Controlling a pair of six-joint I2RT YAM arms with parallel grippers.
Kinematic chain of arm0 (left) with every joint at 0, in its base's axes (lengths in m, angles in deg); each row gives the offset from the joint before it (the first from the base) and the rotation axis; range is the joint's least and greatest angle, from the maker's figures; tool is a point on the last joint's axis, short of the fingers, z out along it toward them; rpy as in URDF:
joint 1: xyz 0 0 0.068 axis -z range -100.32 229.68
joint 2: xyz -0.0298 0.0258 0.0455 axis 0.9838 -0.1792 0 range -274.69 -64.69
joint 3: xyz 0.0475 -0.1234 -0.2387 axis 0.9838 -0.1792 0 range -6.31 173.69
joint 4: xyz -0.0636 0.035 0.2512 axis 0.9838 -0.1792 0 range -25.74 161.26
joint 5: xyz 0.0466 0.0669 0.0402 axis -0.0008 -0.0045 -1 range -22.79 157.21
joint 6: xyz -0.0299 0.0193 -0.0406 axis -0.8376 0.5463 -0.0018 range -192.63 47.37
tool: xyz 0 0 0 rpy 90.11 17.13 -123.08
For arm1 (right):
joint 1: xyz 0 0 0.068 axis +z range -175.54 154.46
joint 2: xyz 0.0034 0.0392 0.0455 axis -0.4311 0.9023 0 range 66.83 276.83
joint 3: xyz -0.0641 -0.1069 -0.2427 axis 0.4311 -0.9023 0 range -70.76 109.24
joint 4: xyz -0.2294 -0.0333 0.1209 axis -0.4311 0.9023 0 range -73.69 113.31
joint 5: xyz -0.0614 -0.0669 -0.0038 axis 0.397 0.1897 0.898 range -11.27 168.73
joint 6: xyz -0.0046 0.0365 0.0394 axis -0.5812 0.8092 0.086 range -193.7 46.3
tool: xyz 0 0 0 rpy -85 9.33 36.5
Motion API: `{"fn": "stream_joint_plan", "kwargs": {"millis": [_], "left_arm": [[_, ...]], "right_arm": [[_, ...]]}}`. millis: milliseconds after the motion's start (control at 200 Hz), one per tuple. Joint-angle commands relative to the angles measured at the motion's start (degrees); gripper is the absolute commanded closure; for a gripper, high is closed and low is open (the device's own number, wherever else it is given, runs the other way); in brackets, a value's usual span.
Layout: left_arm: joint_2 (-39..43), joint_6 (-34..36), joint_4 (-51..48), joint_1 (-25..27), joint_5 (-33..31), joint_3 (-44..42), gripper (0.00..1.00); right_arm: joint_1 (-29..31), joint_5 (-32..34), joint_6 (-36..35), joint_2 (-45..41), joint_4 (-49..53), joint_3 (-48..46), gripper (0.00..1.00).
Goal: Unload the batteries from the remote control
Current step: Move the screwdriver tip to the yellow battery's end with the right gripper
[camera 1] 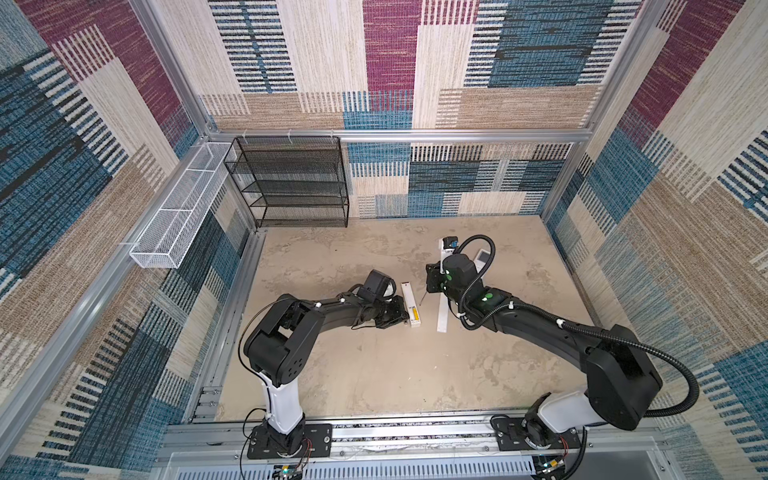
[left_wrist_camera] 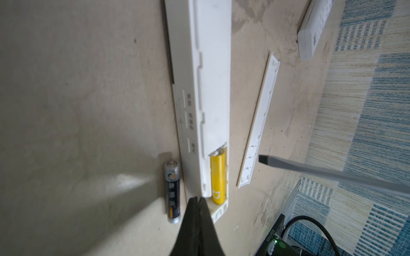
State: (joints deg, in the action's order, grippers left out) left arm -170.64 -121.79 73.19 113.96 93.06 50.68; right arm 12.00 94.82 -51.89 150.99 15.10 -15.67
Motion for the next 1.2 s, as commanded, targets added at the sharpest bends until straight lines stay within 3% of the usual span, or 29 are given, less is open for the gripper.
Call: {"fn": "stream_joint_plan", "kwargs": {"millis": [0,716,1192], "left_arm": [[-0.5,-0.3,2.0,0.1,0.2,0.7,1.00],[-0.4,-1.5,2.3,0.2,-0.4,0.3,0.98],[-1.0,-1.7,2.4,0.1,-0.4,0.1,0.98]], "right_arm": [[0.1,0.6,-0.5,-0.1,-0.8,0.1,1.00],[1.3,-2.4,0.9,2.2,-1.6,0.1,1.00],[1.9,-0.6,-2.5,2.7,-1.7,1.1,1.00]]}}
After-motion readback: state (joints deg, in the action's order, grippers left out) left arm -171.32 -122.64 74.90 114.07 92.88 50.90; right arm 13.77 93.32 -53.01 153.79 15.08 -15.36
